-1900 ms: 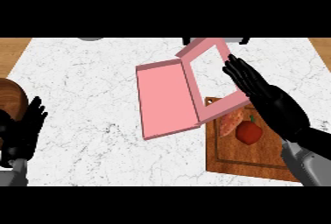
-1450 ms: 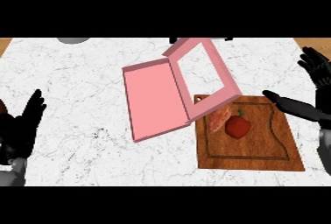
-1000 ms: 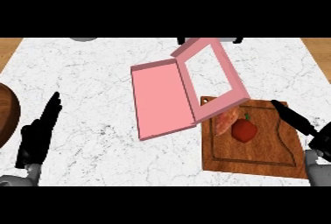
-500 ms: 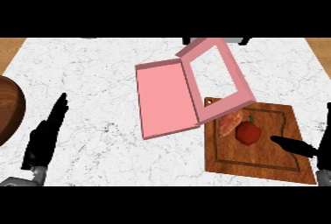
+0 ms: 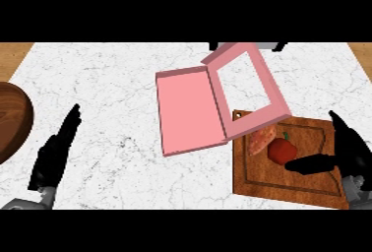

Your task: Pick the bell pepper from the cutting board and place it in the cardboard box

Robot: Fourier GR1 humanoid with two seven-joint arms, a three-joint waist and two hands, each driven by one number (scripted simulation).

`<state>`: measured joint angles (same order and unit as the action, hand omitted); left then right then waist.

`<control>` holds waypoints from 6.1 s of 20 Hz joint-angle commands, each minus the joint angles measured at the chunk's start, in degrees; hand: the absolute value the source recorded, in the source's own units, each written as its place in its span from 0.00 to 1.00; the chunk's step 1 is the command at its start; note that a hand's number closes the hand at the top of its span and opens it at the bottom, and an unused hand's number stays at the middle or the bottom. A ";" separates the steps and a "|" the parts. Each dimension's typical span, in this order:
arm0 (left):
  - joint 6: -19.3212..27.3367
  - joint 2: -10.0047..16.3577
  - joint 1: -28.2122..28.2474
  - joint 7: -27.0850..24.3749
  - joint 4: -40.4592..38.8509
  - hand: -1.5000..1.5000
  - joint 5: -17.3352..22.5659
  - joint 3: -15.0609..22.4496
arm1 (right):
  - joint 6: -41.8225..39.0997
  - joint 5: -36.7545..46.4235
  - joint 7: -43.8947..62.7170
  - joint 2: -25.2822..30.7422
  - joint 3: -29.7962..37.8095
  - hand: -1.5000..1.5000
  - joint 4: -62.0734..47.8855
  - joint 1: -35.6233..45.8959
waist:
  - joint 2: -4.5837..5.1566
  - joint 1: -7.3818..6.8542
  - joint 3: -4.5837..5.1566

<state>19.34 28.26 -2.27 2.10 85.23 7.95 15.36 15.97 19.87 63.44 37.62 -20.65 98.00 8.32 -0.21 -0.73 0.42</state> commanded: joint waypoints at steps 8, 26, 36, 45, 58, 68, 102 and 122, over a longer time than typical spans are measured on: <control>0.41 -0.32 2.09 0.50 2.20 0.50 -1.52 -0.72 | -8.03 5.83 21.72 -7.68 -1.13 0.00 0.73 8.01 | -0.07 0.31 -0.24; -3.28 -0.35 2.75 1.66 3.33 0.50 -0.68 -4.17 | -10.94 14.40 18.96 -16.66 1.18 0.00 -3.24 3.83 | 0.10 0.48 -0.38; -2.87 -2.46 0.57 3.32 2.09 0.50 -4.26 -3.68 | -11.05 19.30 14.28 -22.72 4.91 0.00 -8.03 3.24 | 0.23 0.57 -0.41; -3.08 -5.62 2.67 0.75 1.23 0.50 -5.95 -3.76 | -15.65 21.76 11.48 -27.25 9.37 0.00 -14.68 7.34 | 0.29 0.27 -0.40; -6.19 -6.02 1.75 2.31 1.37 0.50 -6.37 -7.36 | -17.65 35.40 8.37 -26.31 8.87 1.00 -11.14 2.89 | 0.14 0.70 -0.38; -6.90 -6.55 2.79 3.11 3.29 0.50 -7.74 -8.87 | -23.60 44.91 0.28 -25.16 -2.88 1.00 8.26 -9.62 | -0.15 1.49 -0.37; -11.90 -8.52 0.48 5.89 3.81 0.50 -10.17 -12.94 | -27.01 39.02 -2.02 -37.59 3.16 1.00 6.93 34.14 | 0.29 0.02 -0.39; -12.27 -12.09 0.22 2.43 1.82 0.50 -12.72 -12.16 | 4.40 23.60 -11.95 -37.61 5.23 0.00 -49.23 49.70 | 0.71 -1.49 -0.41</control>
<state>8.18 15.90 -2.24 4.85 86.63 -5.53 3.96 12.56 46.44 53.51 0.08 -14.99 56.64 58.12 0.46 -2.06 0.03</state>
